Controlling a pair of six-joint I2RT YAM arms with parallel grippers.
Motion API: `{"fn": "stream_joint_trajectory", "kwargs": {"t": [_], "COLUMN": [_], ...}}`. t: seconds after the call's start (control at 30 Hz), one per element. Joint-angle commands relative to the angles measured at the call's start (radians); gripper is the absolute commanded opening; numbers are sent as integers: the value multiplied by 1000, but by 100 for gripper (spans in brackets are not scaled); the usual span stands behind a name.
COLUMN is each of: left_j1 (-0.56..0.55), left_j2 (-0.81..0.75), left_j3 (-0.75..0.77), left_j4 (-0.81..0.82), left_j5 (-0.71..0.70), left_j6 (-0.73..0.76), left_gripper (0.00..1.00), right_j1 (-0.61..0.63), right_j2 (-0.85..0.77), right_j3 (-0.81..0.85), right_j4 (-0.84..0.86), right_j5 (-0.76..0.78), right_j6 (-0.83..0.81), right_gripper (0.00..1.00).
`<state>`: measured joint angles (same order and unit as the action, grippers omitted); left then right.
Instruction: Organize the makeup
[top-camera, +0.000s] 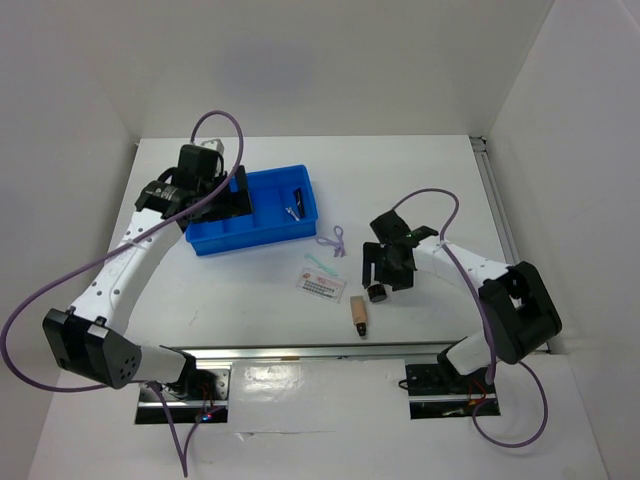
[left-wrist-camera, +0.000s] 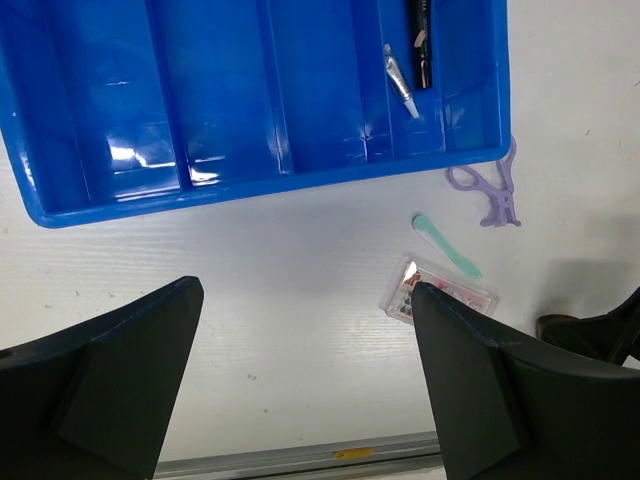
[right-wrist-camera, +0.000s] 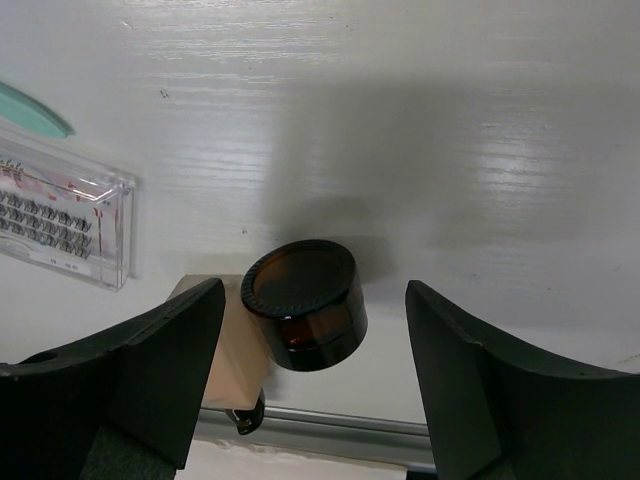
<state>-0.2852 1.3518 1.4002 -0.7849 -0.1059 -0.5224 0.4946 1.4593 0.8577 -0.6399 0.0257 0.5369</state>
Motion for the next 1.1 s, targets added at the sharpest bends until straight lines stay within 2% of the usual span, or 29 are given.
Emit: {"fn": "stream_joint_trajectory", "kwargs": {"t": [0.0,0.13,0.27,0.3,0.33,0.43,0.63,0.73,0.9,1.07], "left_j1": [-3,-3,-3,-3,-3,-3,-3,-3,-3,-3], "left_j2": [6,15,24,24,24,33,33,33,24,13], "left_j3": [8,8,17,17,26,36,45,45,65,98], "left_j4": [12,12,3,3,3,3,3,3,-16,-53], "left_j5": [2,2,2,2,2,2,2,-8,-31,-95], "left_j6": [22,22,22,22,22,22,22,22,22,-24], "left_gripper": [100,100,100,100,100,100,100,100,100,100], "right_j1": [-5,-5,-5,-5,-5,-5,-5,-5,-5,82], "right_j2": [24,45,46,46,46,46,12,1,30,234], "right_j3": [-5,-5,-5,-5,-5,9,79,165,436,706], "right_j4": [45,45,45,45,45,22,-26,-55,-37,16], "right_j5": [-12,-12,-12,-12,-12,19,52,63,11,-36], "right_j6": [-29,-38,-38,-29,-29,-20,-9,-9,-55,-90], "right_gripper": [80,71,58,48,43,33,33,33,33,33]}}
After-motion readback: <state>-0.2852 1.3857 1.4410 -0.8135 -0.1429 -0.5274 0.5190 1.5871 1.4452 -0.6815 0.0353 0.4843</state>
